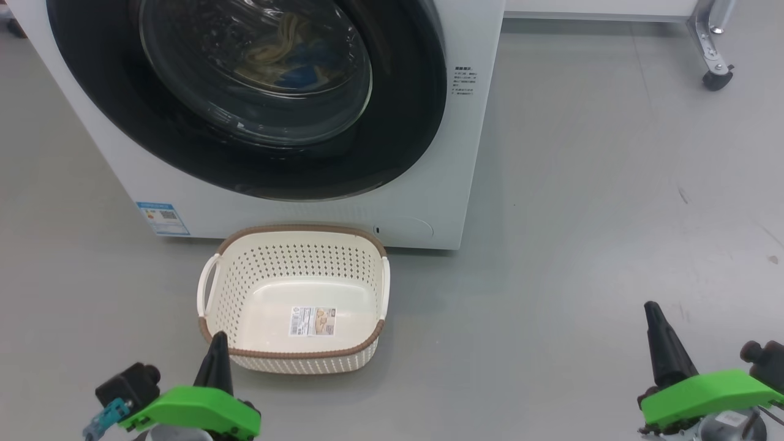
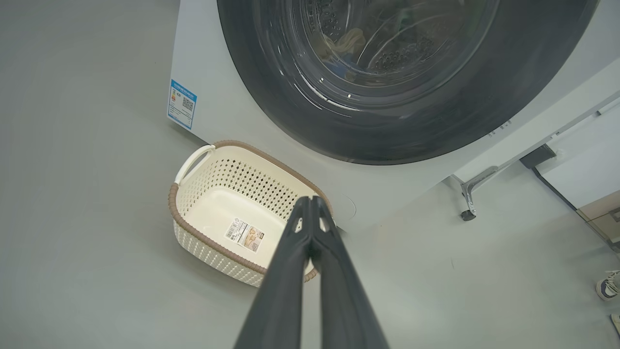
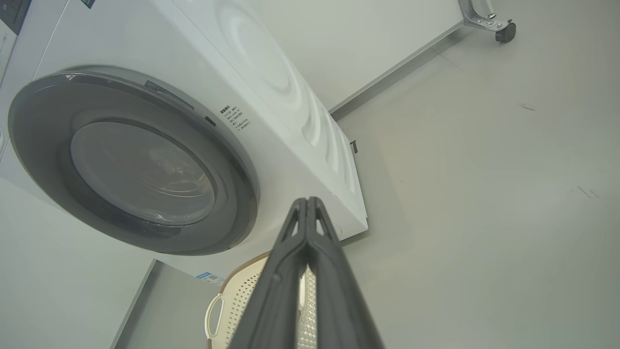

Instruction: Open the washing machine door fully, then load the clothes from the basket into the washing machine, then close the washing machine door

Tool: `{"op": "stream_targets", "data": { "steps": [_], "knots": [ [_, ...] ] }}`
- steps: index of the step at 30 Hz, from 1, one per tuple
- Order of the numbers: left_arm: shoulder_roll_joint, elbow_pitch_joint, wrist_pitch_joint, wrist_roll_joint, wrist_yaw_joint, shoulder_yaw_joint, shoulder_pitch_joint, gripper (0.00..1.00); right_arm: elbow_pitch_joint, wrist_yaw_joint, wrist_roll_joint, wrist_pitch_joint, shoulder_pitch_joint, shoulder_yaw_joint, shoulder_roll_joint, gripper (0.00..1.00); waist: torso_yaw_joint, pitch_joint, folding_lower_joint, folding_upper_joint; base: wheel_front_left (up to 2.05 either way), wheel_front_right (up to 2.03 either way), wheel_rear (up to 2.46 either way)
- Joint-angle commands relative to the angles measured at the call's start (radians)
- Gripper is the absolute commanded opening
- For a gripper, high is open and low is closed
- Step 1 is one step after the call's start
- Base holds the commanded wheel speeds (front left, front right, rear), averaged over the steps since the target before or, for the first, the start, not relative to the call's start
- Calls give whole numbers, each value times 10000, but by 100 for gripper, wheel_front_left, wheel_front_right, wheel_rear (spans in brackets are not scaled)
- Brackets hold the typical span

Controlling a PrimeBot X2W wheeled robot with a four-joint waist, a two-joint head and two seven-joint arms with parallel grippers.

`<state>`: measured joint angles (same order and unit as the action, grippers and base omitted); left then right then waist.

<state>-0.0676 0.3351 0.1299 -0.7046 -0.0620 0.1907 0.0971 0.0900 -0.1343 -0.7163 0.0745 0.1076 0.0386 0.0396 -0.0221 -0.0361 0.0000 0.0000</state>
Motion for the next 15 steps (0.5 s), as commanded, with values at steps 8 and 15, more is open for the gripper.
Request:
{"op": "stream_targets", "data": {
  "steps": [8, 15],
  "knots": [
    [-11, -426, -318, -1117, -133, -562, 318, 0, -65, 14, -1194, -186, -674, 5, 270, 0, 25, 37, 0, 0, 0, 0, 0],
    [4, -465, -494, -1775, -179, -769, 301, 0, 66, 16, -1875, -290, -793, 22, 289, 0, 41, 61, 0, 0, 0, 0, 0]
  ]
}}
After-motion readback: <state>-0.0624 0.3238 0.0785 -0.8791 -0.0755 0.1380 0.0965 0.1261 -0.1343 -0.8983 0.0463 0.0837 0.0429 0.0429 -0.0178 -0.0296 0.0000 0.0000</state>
